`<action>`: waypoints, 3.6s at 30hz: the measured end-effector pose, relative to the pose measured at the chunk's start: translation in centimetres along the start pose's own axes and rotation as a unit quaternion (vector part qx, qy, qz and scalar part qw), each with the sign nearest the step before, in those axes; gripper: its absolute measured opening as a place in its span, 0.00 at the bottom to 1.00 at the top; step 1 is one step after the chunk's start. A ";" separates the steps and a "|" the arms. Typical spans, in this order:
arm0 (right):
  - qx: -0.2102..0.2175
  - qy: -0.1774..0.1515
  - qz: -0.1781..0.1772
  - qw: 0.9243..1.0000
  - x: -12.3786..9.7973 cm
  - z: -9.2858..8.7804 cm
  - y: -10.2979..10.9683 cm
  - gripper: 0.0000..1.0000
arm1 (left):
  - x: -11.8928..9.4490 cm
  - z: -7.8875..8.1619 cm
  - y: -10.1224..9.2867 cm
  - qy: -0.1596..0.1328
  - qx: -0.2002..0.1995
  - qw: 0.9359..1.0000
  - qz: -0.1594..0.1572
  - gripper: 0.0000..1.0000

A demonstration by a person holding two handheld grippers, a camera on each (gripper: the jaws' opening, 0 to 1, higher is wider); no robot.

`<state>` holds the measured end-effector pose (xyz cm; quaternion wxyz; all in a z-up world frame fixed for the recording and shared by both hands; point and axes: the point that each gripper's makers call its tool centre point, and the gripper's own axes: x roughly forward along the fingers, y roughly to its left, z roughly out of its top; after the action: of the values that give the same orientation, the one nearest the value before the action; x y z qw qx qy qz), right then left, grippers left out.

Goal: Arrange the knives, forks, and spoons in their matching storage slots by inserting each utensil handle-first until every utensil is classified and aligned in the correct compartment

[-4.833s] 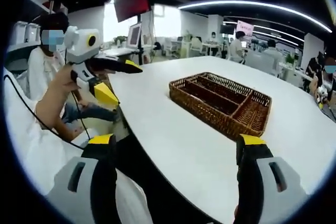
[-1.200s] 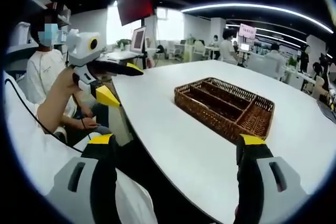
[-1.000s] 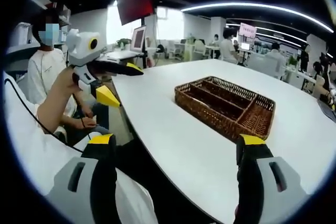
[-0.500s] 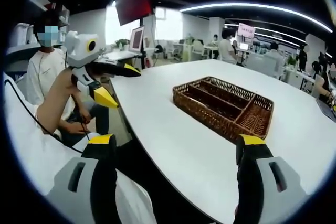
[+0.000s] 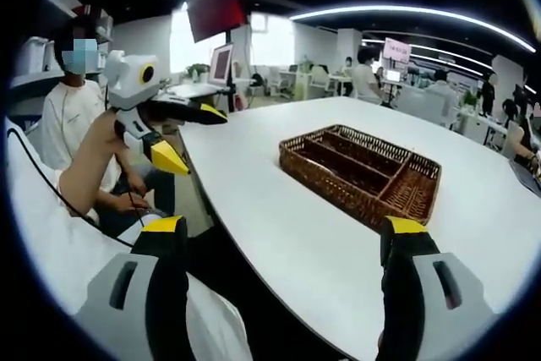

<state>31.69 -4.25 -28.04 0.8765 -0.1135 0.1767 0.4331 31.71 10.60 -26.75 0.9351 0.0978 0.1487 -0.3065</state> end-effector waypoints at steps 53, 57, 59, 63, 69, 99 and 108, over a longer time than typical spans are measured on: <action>0.007 -0.002 -0.006 1.000 0.2 0.0 -0.3 0.98 | 0.0 0.2 0.3 -0.002 0.000 1.000 0.006 0.80; 0.008 -0.003 -0.009 1.000 0.1 0.1 -0.6 0.98 | 0.0 0.5 0.3 -0.006 -0.003 1.000 0.005 0.81; 0.007 0.001 -0.011 1.000 0.1 -0.1 -0.7 0.98 | 0.0 0.6 0.3 -0.008 -0.006 1.000 0.004 0.82; 0.009 0.001 -0.013 1.000 0.2 0.0 -0.9 0.98 | 0.0 0.5 0.4 -0.006 -0.006 1.000 0.005 0.82; 0.008 0.002 -0.020 1.000 0.1 0.0 -1.2 0.98 | 0.0 0.4 0.6 -0.005 -0.009 1.000 0.007 0.83; 0.012 -0.001 -0.026 1.000 -0.2 0.1 -1.6 0.98 | -0.1 -0.1 0.7 0.001 -0.010 1.000 0.009 0.84; 0.013 -0.004 -0.026 1.000 -0.2 0.2 -1.3 0.98 | -0.1 0.0 0.6 0.001 -0.009 1.000 0.009 0.84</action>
<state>32.68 -5.11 -27.72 0.8898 -0.1044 0.1760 0.4080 32.01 11.15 -26.69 0.9384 0.0907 0.1520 -0.2967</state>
